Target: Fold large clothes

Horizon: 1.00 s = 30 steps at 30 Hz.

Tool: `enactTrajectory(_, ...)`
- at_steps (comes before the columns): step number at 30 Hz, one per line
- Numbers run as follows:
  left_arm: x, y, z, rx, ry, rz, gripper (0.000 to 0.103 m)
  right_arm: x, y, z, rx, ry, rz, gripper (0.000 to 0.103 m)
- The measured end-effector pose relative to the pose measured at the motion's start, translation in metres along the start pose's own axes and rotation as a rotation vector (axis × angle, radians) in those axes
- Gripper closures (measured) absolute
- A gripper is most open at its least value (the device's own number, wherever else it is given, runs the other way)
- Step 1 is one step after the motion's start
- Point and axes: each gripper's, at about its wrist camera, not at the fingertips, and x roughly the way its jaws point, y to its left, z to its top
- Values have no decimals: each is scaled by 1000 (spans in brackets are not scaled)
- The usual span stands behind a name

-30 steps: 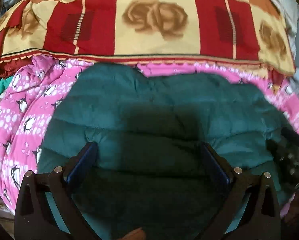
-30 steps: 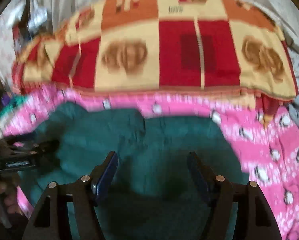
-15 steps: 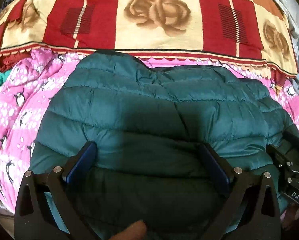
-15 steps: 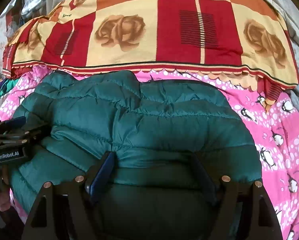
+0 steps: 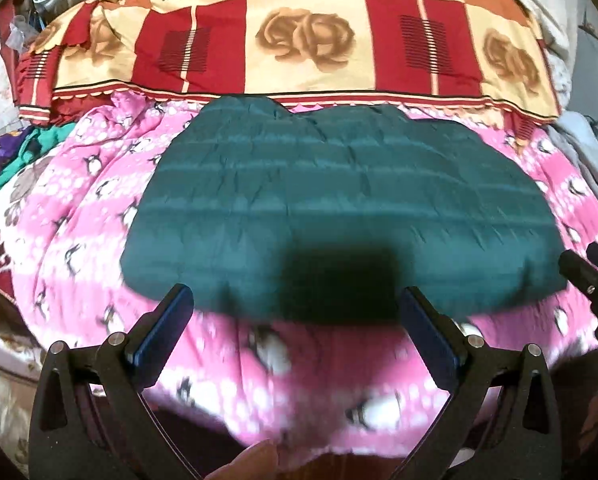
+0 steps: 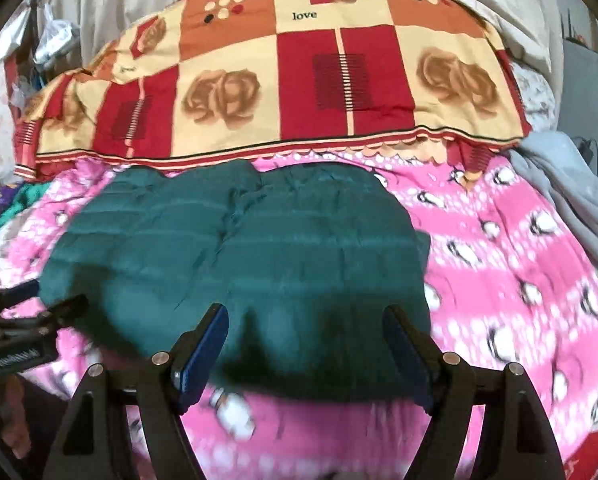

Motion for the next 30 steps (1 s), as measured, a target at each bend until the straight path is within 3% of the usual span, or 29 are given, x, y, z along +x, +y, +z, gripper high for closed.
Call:
enactTrajectory(12, -73, -3, -38, 8, -37, -38, 0, -114, 12, -38, 13, -119, 4, 26)
enactTrajectory(21, -105, -10, -51, 10, -94, -60, 0, -146, 10, -62, 36, -143, 25, 26)
enactTrajectory(30, -110, -12, -50, 6, -106, -48, 0, -145, 9, -63, 25, -144, 15, 26)
